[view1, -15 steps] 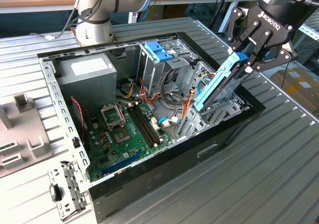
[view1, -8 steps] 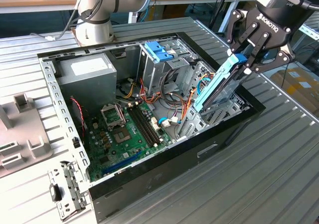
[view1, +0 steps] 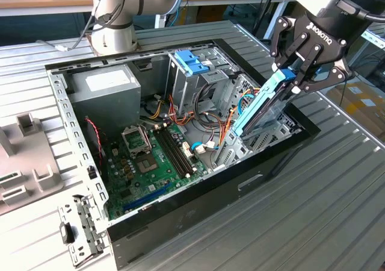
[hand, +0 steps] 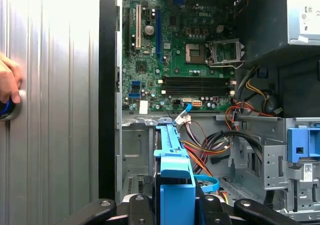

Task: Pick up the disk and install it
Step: 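Insert the disk into the insertion slot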

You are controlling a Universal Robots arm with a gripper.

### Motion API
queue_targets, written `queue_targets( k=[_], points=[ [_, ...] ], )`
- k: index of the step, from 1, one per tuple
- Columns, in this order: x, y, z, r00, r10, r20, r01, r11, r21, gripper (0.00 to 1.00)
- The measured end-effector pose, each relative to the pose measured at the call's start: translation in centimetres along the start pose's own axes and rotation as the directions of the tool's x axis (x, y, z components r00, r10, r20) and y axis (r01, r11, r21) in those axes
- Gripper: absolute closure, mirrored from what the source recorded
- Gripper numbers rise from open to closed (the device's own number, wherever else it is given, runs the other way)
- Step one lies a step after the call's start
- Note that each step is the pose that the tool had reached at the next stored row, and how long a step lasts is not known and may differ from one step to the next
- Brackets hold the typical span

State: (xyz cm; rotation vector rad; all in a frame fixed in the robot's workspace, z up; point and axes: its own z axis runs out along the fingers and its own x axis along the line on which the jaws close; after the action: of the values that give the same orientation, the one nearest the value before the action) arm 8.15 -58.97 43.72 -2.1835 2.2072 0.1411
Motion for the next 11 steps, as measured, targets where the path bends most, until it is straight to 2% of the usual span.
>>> queue_targets(
  k=[7,11],
  points=[
    [0.05,-0.02,0.56,1.0000,0.000,0.0000,0.000,1.0000,0.0000,0.63],
    [0.05,-0.02,0.58,1.0000,0.000,0.0000,0.000,1.0000,0.0000,0.63]
  ],
)
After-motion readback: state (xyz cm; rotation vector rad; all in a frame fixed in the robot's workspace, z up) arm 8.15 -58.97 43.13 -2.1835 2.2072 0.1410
